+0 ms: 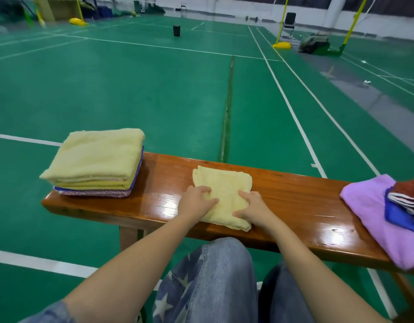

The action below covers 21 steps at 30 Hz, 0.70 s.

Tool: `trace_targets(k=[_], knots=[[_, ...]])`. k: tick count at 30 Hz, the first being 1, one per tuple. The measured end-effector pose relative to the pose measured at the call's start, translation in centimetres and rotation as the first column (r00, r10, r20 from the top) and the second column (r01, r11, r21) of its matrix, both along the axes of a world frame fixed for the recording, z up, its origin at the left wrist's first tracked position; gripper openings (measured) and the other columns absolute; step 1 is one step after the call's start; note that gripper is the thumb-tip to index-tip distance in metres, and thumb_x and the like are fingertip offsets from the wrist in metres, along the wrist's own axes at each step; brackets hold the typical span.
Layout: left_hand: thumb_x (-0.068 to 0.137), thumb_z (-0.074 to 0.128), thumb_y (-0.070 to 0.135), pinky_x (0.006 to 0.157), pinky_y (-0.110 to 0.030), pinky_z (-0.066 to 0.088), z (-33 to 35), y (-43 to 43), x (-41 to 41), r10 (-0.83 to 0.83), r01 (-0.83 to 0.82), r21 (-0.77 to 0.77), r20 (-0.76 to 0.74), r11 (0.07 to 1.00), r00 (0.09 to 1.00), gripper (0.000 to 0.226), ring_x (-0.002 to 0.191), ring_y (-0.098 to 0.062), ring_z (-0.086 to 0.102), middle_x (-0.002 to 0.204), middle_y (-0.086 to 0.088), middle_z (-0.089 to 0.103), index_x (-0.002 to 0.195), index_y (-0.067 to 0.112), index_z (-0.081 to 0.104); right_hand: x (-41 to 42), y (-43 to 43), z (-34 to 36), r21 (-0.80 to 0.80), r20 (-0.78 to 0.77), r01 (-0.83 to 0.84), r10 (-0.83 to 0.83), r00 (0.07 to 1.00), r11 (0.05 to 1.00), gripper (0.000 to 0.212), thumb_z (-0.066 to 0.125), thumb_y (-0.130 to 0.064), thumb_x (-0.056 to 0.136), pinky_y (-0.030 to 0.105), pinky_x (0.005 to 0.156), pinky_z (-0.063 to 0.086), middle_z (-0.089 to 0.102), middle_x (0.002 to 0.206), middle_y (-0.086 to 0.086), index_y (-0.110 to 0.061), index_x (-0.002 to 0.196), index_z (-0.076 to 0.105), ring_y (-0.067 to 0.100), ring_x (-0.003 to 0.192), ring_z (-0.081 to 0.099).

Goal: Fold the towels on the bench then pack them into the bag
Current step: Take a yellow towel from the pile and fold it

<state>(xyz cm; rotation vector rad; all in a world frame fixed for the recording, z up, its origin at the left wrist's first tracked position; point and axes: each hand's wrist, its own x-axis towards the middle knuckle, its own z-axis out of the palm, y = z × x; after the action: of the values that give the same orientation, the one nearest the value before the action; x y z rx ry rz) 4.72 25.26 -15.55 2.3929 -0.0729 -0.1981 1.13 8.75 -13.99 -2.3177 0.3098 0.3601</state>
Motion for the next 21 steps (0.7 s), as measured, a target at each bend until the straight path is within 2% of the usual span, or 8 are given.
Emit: trace_targets(k=[5,12,17,21], knots=[[0.087,0.065,0.025,0.096,-0.025,0.041,0.0,0.0,-1.0,0.057,-0.053,-0.155,0.019,0.987,0.998,0.052,0.113,-0.019,0.046,0.132,-0.004,0.035,0.136,0.017,0.048,-1.0,0.3,-0.3,0.004,0.050,0.015,-0.016,0.999,1.000,0.077,0.068,-0.013,0.084,0.029,0.108,0.029,0.021,0.146,0.006,-0.012,0.148,0.025,0.022,0.131,0.031],[0.086,0.067,0.023,0.105,-0.028,0.036,0.5,3.9,-0.6,0.082,-0.077,-0.123,0.030,0.989,0.996,0.060,0.126,-0.022,0.041,0.140,-0.004,0.025,0.139,0.014,0.042,-0.2,4.4,-0.9,-0.045,0.148,-0.044,0.050,0.988,0.998,0.079,0.067,-0.014,0.085,0.028,0.107,0.033,0.017,0.149,0.002,-0.017,0.149,0.021,0.020,0.132,0.030],[0.089,0.061,0.034,0.108,-0.031,0.033,0.9,9.1,1.5,0.135,-0.143,0.059,0.123,0.988,0.983,0.055,0.124,-0.023,0.044,0.141,-0.005,0.023,0.137,0.012,0.045,2.2,9.7,-1.4,-0.057,0.165,-0.128,0.136,0.977,0.990,0.080,0.065,-0.020,0.087,0.027,0.108,0.032,0.012,0.153,-0.001,-0.019,0.150,0.017,0.020,0.135,0.029],[0.095,0.050,0.038,0.101,-0.031,0.041,0.4,11.1,2.6,0.005,-0.087,0.374,0.215,0.923,0.977,0.044,0.121,-0.023,0.048,0.149,-0.009,0.017,0.129,0.011,0.048,3.5,12.6,-2.4,-0.041,0.195,-0.108,0.114,0.974,0.993,0.080,0.064,-0.023,0.088,0.030,0.110,0.031,0.010,0.155,-0.001,-0.021,0.151,0.014,0.020,0.138,0.028]])
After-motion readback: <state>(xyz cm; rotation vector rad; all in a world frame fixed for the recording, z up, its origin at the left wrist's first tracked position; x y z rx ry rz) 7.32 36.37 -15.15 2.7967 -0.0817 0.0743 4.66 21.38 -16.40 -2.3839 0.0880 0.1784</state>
